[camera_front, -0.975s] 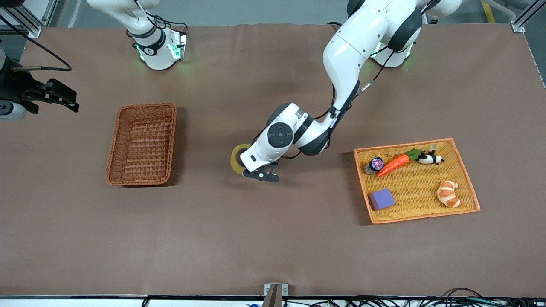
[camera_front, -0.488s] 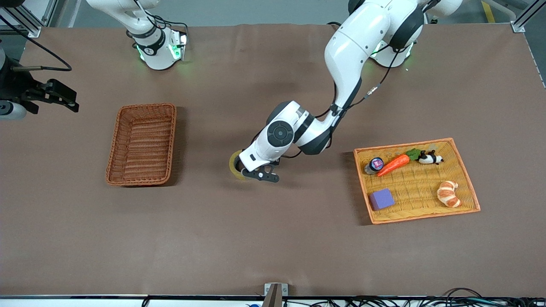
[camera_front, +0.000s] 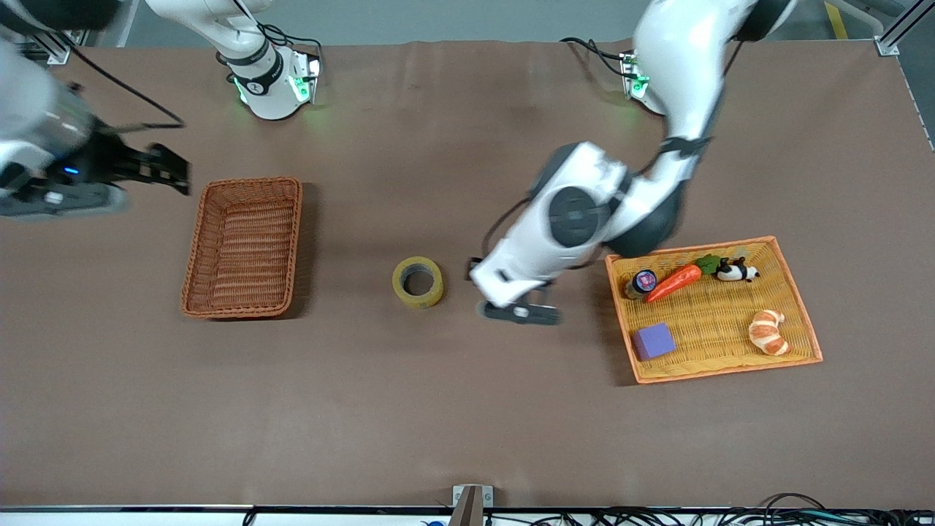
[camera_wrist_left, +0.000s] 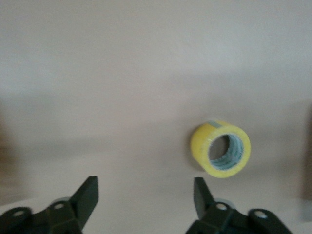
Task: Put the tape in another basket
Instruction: 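Set the tape roll on the table and open the left gripper, then raise the left gripper away while the right gripper reaches the tape, then grasp the tape roll rim with the right gripper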
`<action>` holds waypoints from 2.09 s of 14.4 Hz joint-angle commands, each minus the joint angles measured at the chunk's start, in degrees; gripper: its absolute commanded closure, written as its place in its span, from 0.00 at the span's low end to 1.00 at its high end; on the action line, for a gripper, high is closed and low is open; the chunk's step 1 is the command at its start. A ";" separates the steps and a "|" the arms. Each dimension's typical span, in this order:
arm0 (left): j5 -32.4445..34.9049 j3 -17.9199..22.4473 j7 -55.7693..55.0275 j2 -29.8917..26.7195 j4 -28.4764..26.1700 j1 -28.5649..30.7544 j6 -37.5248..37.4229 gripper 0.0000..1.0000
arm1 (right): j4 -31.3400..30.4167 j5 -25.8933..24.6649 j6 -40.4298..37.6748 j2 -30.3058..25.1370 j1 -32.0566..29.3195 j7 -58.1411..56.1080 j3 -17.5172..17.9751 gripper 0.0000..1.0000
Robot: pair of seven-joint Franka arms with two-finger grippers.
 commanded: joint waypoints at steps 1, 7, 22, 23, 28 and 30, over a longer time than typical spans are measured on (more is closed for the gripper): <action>0.67 -0.76 3.65 -12.14 -10.87 6.12 -0.61 0.00 | -9.98 0.72 9.80 -0.75 5.53 6.86 -0.24 0.00; 0.93 -0.59 10.16 -21.66 -11.59 18.79 -8.16 0.00 | -16.16 -0.16 32.57 13.30 19.16 23.06 -0.33 0.00; 5.94 0.28 25.02 -35.82 -23.90 30.23 -9.93 0.00 | -14.31 -1.48 54.74 33.18 25.23 32.81 -0.68 0.00; 7.77 0.90 25.11 -36.17 -23.90 29.88 -11.85 0.00 | -14.31 -1.48 54.92 33.18 24.72 32.99 -0.68 0.00; 10.16 0.47 25.29 -37.31 -23.10 29.53 -14.16 0.00 | -14.31 -2.97 55.19 33.80 24.80 33.00 -0.77 0.19; 10.77 0.46 25.29 -37.31 -22.93 29.26 -14.07 0.00 | -14.22 -4.45 55.10 33.80 24.89 32.73 -0.77 0.53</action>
